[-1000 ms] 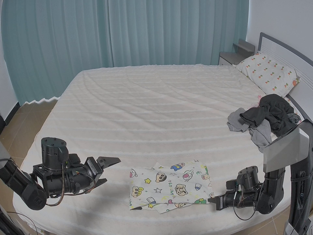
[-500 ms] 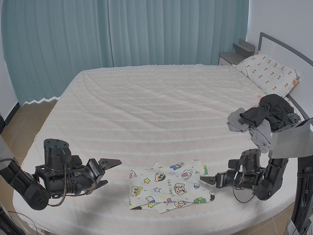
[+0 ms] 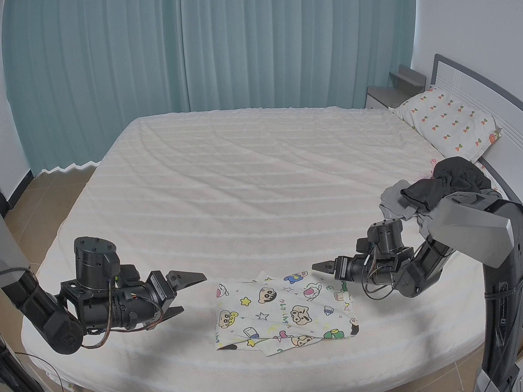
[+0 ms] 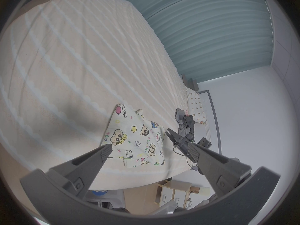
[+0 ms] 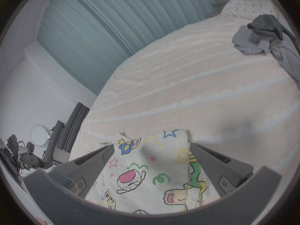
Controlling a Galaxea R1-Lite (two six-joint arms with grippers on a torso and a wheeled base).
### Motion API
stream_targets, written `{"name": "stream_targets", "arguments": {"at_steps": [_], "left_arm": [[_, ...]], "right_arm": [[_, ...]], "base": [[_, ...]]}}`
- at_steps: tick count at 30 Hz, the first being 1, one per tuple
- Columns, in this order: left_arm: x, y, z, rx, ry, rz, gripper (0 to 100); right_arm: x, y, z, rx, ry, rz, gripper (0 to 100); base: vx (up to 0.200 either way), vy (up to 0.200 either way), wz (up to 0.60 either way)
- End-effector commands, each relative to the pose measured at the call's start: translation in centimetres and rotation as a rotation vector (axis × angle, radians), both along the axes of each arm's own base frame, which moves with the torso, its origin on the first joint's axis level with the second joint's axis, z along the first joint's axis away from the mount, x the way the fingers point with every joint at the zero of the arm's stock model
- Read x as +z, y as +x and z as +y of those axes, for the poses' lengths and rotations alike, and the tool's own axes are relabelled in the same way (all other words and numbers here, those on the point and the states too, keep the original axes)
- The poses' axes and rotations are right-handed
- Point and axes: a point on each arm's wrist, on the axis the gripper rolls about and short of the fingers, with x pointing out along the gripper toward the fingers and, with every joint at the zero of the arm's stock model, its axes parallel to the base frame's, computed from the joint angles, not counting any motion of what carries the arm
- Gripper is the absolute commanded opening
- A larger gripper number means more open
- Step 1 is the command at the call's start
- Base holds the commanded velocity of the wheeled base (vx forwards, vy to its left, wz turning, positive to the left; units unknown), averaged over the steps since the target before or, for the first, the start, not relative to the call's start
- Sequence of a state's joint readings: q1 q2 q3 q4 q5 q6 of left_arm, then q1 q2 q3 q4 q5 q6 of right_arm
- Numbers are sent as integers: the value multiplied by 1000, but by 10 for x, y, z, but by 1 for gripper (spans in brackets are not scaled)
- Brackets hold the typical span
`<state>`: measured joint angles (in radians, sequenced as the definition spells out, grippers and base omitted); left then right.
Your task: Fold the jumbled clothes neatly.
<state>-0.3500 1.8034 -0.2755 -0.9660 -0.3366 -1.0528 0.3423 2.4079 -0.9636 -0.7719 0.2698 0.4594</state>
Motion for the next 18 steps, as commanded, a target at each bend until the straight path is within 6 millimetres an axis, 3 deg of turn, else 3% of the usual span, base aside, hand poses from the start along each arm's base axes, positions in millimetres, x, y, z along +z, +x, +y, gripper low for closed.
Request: {"name": "stream_targets", "arguments": {"at_steps": [1, 18], "left_arm": [[-4, -2, 1, -4, 5, 15, 100], [-3, -1, 1, 0, 7, 13, 100]], "right_arm": [[-5, 12, 5, -2, 2, 7, 100], [-6, 15, 9, 8, -20, 47, 100]], "base": [[0, 0, 0], [0, 0, 0]]}}
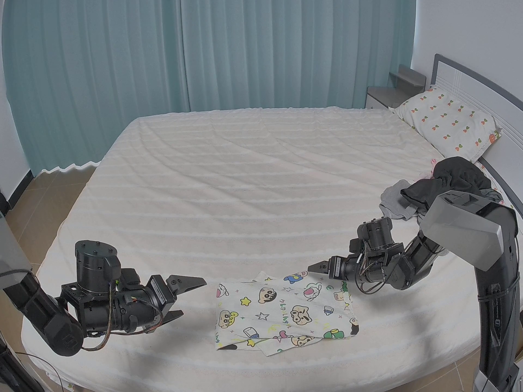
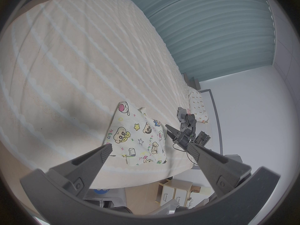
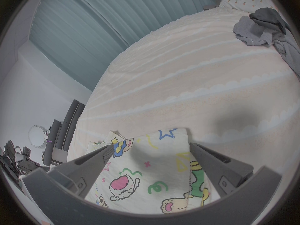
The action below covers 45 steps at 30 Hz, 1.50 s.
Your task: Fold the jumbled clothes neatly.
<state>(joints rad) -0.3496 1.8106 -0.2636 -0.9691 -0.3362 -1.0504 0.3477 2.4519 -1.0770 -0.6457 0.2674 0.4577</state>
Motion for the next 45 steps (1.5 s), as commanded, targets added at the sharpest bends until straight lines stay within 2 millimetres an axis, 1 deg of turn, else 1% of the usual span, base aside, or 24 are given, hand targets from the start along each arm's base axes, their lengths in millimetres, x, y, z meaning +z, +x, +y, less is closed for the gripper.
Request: {"name": "stream_targets", "arguments": {"at_steps": [1, 2, 3, 12, 16, 19, 23, 31, 41, 45], "left_arm": [[0, 0, 0, 0, 0, -1, 100], [0, 0, 0, -1, 0, -2, 100], [0, 0, 0, 0, 0, -1, 100], [0, 1, 0, 1, 1, -3, 100], [0, 0, 0, 2, 2, -2, 100], [0, 0, 0, 2, 2, -4, 100], [1, 0, 0, 2, 2, -4, 100], [1, 0, 0, 3, 1, -7, 100], [1, 0, 0, 3, 1, -7, 100], [0, 1, 0, 4, 4, -5, 100]], "right_arm": [[2, 1, 2, 6, 4, -6, 100], [1, 1, 2, 7, 4, -4, 100], [1, 1, 3, 10, 5, -4, 0], [2, 0, 2, -2, 2, 4, 0], [0, 0, -1, -35, -22, -2, 0], [-1, 2, -8, -85, -50, -13, 0], [2, 5, -15, -116, -44, -16, 0], [7, 6, -16, -163, -31, -13, 0], [5, 6, -20, -191, -54, -10, 0], [5, 9, -25, -216, -68, -3, 0]], "base": [[0, 0, 0], [0, 0, 0], [0, 0, 0], [0, 0, 0], [0, 0, 0], [0, 0, 0], [0, 0, 0], [0, 0, 0], [0, 0, 0], [0, 0, 0]]}}
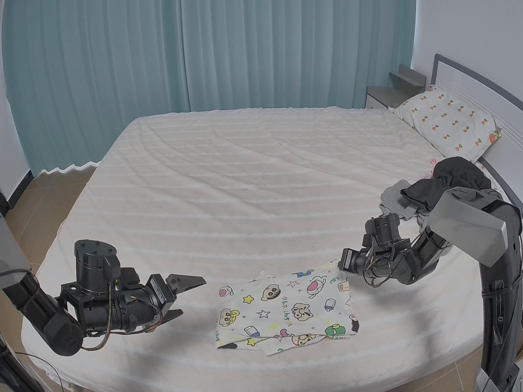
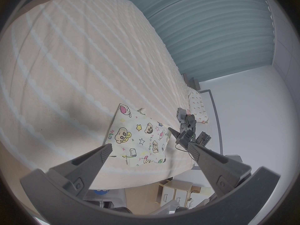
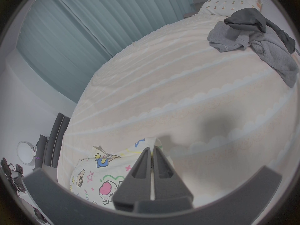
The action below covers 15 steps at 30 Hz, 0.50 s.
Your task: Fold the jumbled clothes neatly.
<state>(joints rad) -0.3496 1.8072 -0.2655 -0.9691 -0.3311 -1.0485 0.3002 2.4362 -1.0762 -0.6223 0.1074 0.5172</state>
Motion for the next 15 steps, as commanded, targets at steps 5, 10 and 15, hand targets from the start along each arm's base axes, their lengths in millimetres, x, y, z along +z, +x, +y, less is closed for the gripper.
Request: {"name": "stream_targets", "arguments": {"at_steps": [5, 10, 15], "left_arm": [[-5, 9, -4, 7, 25, -9, 100], [-24, 26, -9, 23, 77, -29, 100], [-47, 40, -9, -15, 165, -36, 100]], "right_arm": [[3, 1, -4, -10, -3, -1, 0], [2, -3, -2, 1, -12, 2, 100], [15, -19, -9, 1, -2, 22, 100]], "base": [[0, 0, 0], [0, 0, 0], [0, 0, 0]]}}
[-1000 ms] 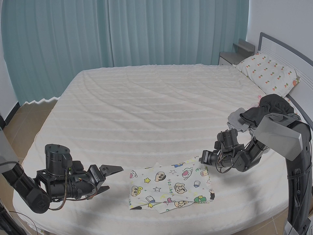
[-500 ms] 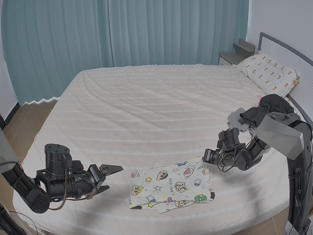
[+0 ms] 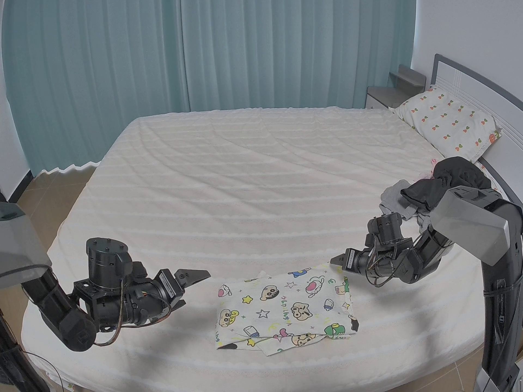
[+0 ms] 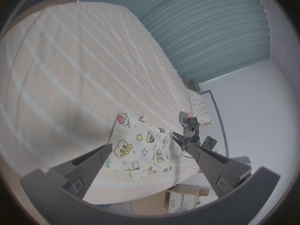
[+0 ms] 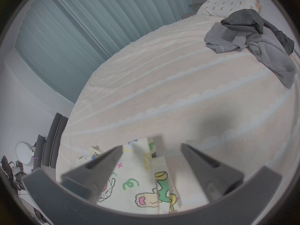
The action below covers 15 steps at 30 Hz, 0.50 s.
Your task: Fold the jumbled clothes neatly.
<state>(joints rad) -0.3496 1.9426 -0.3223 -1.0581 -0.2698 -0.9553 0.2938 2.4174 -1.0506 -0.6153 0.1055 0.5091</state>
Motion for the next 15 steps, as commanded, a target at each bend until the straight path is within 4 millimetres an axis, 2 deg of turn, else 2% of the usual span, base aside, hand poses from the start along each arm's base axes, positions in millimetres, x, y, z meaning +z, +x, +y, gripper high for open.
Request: {"name": "stream_targets", "arguments": {"at_steps": [1, 3, 6, 9, 15], "left_arm": [[-43, 22, -3, -54, 140, 30, 100], [-56, 33, -5, -79, 219, 4, 100], [-62, 44, -11, -85, 257, -24, 100], [-69, 58, -23, -112, 278, -20, 100], [-79, 70, -38, -185, 346, 33, 100]], "right_arm": [[12, -25, -6, 23, 1, 37, 100], [7, -38, -3, 42, -15, 71, 100], [3, -48, 2, 77, -36, 92, 100], [-5, -66, 5, 119, -74, 139, 100], [-11, -72, 14, 146, -78, 159, 100]], "base": [[0, 0, 0], [0, 0, 0], [0, 0, 0], [0, 0, 0], [0, 0, 0]]}}
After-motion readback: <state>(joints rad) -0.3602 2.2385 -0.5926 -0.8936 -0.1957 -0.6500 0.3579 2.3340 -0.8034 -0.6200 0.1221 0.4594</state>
